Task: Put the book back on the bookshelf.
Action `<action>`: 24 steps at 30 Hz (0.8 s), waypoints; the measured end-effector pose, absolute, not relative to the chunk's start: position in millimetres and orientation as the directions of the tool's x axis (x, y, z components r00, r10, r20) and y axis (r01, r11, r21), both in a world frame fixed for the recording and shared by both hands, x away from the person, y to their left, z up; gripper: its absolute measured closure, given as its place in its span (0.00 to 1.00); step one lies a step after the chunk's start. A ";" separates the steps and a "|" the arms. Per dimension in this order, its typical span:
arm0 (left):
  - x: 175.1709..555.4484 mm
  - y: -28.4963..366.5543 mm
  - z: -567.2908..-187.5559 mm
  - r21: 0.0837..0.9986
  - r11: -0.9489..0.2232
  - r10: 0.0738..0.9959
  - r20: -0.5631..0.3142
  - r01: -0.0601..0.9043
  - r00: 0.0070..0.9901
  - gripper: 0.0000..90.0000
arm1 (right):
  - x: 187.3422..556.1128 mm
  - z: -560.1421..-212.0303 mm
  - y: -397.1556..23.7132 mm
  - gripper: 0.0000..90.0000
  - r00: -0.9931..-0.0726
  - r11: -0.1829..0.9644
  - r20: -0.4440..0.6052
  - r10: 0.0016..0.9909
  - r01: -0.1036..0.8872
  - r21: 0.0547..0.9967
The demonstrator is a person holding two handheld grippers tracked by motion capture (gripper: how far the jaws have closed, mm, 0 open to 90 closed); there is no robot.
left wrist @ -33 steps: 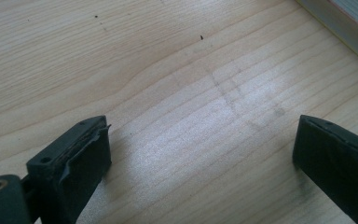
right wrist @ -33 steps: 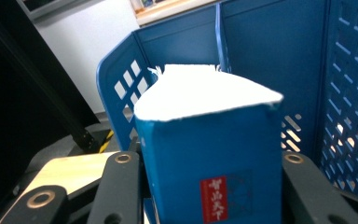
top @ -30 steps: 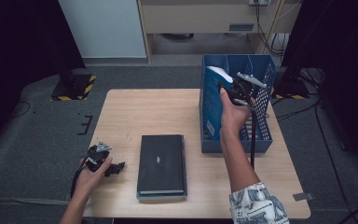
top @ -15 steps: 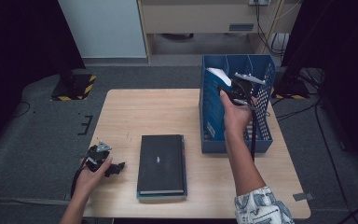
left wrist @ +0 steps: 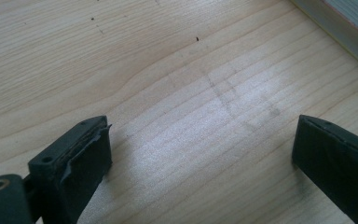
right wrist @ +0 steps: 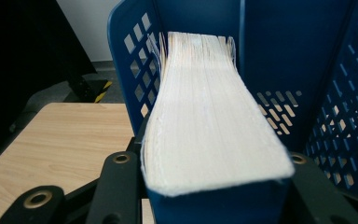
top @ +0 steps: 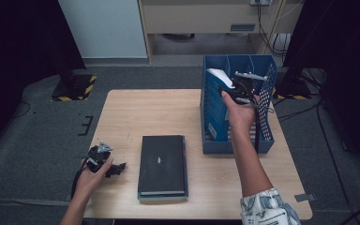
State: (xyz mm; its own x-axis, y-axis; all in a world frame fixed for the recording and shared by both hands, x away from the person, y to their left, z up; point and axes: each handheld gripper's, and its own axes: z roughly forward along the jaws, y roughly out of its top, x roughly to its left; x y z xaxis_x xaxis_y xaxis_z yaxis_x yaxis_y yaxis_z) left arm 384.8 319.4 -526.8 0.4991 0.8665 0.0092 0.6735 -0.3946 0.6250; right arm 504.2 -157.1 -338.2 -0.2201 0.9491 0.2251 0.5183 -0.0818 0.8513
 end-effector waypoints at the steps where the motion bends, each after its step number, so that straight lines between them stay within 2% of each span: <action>1: 384.8 319.5 -526.8 0.626 -0.394 0.867 0.009 0.673 0.499 0.04 | 504.3 -337.7 -157.2 0.64 -0.220 -0.086 0.231 0.948 0.522 0.849; 15: 384.9 318.5 -527.1 0.627 -0.393 0.867 0.009 0.672 0.499 0.04 | 509.7 -327.5 -158.5 0.60 -0.236 -0.053 0.217 0.947 0.553 0.831; 21: 385.2 318.4 -527.2 0.626 -0.398 0.864 0.012 0.671 0.503 0.04 | 514.0 -321.3 -157.8 0.60 -0.224 -0.038 0.201 0.953 0.572 0.819; 24: 385.2 318.3 -527.2 0.626 -0.399 0.864 0.012 0.670 0.503 0.04 | 515.3 -319.0 -156.9 0.64 -0.225 -0.024 0.189 0.956 0.582 0.813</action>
